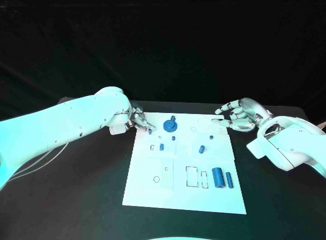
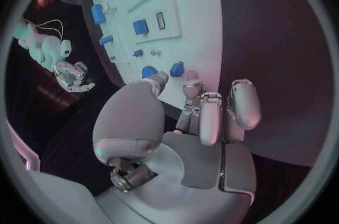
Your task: Assemble the parts on the task board
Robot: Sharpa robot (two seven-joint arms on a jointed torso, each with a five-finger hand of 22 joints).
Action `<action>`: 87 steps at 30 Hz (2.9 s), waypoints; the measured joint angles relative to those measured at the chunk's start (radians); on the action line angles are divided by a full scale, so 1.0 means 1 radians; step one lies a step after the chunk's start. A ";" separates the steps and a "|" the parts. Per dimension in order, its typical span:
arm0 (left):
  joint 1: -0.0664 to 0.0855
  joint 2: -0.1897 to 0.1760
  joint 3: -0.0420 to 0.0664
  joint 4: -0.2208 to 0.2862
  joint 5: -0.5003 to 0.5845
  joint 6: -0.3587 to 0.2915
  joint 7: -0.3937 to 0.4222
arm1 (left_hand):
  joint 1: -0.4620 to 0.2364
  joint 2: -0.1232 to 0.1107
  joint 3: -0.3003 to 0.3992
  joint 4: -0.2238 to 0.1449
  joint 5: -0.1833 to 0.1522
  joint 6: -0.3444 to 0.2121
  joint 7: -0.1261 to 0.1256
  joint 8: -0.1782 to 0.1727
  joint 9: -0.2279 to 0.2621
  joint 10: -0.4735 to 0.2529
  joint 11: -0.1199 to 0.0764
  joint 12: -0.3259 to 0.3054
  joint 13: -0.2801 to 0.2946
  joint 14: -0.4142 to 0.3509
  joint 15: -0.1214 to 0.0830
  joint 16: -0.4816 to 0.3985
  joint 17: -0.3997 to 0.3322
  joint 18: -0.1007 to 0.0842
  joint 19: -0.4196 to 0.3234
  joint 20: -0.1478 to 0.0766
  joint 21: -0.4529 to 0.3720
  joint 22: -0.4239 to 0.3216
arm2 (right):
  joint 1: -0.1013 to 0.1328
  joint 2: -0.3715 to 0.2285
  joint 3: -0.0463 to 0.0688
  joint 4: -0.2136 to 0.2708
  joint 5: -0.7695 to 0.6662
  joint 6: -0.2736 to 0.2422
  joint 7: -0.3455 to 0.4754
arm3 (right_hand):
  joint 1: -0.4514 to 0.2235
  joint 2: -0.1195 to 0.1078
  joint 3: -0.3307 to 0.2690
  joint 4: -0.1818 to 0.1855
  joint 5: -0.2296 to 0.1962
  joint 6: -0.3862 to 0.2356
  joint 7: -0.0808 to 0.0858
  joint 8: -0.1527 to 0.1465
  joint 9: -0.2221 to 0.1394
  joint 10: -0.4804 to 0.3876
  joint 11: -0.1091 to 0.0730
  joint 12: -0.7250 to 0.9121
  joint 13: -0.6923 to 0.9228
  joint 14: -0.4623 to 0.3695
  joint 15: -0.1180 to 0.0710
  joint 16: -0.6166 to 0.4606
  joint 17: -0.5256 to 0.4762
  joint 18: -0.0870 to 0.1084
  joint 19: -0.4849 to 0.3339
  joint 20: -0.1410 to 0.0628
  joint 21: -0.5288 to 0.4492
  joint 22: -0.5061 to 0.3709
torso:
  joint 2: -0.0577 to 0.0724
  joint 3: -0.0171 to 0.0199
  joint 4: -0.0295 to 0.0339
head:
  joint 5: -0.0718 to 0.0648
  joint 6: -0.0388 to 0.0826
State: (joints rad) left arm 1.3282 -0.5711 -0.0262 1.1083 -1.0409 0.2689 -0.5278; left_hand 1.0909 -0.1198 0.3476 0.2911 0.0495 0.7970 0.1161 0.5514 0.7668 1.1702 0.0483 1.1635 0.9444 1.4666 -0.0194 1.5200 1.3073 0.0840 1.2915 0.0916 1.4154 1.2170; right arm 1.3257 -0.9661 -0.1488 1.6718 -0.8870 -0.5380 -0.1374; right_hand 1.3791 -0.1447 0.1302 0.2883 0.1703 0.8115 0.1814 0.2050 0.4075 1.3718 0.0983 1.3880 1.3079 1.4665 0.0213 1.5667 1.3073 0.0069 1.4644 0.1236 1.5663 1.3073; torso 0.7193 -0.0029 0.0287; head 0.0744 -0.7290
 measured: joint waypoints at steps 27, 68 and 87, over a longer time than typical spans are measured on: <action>-0.004 0.010 -0.001 -0.008 0.010 -0.001 0.001 | 0.078 0.036 0.002 -0.002 0.000 0.023 -0.002 0.000 -0.014 -0.004 -0.004 0.000 0.001 0.000 0.000 0.000 0.000 0.000 0.000 0.000 0.000 0.005 | 0.000 0.003 0.000 -0.001 0.001 0.000 0.001 | -0.005 0.005 0.000 0.000 0.000 0.000 0.000 0.000 0.000 0.000 0.000 0.000 0.000 0.000 0.000 0.000 0.001 0.000 0.000 0.000 0.000 0.001 | -0.001 0.0008 0.0002 | 0.001 -0.007; -0.008 -0.037 -0.002 0.038 0.113 -0.019 0.007 | 0.144 -0.003 0.385 -0.126 0.000 0.008 -0.005 0.068 -0.041 0.012 -0.021 -0.014 -0.007 0.000 0.000 0.000 0.001 0.000 0.007 -0.008 0.005 0.031 | 0.000 0.003 0.000 -0.002 0.002 0.000 0.002 | -0.005 0.005 0.000 0.000 0.000 0.000 0.000 0.004 -0.001 0.000 0.000 0.000 -0.001 0.000 0.000 0.000 0.000 0.000 0.000 0.000 0.000 0.000 | -0.002 0.0004 0.0005 | 0.002 -0.012; -0.009 -0.136 0.000 0.223 0.172 -0.074 0.007 | 0.059 -0.030 0.440 -0.150 -0.003 0.025 -0.029 0.128 -0.041 0.072 -0.050 0.025 0.028 -0.001 -0.028 0.031 0.001 0.000 0.051 -0.024 0.027 0.078 | 0.000 -0.002 0.000 -0.002 0.004 0.000 0.003 | -0.005 0.005 0.000 0.000 0.000 0.000 0.000 0.004 0.000 0.000 0.000 0.000 -0.001 0.000 0.000 0.000 0.000 0.000 0.000 0.000 0.000 0.000 | -0.004 0.0012 0.0016 | 0.006 -0.013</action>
State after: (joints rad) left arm 1.3195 -0.7075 -0.0263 1.3311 -0.8684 0.1951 -0.5209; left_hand 1.1500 -0.1500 0.7880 0.1407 0.0462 0.8222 0.0871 0.6794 0.7257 1.2422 -0.0015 1.1889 0.9726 1.4657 -0.0474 1.5511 1.3079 0.0840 1.3423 0.0672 1.4428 1.2949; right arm 1.3256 -0.9684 -0.1488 1.6701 -0.8834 -0.5376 -0.1345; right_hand 1.3740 -0.1395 0.1302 0.2883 0.1703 0.8117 0.1812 0.2087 0.4070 1.3718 0.0983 1.3880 1.3073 1.4664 0.0213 1.5667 1.3075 0.0069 1.4644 0.1236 1.5663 1.3073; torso 0.7157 -0.0017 0.0303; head 0.0801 -0.7418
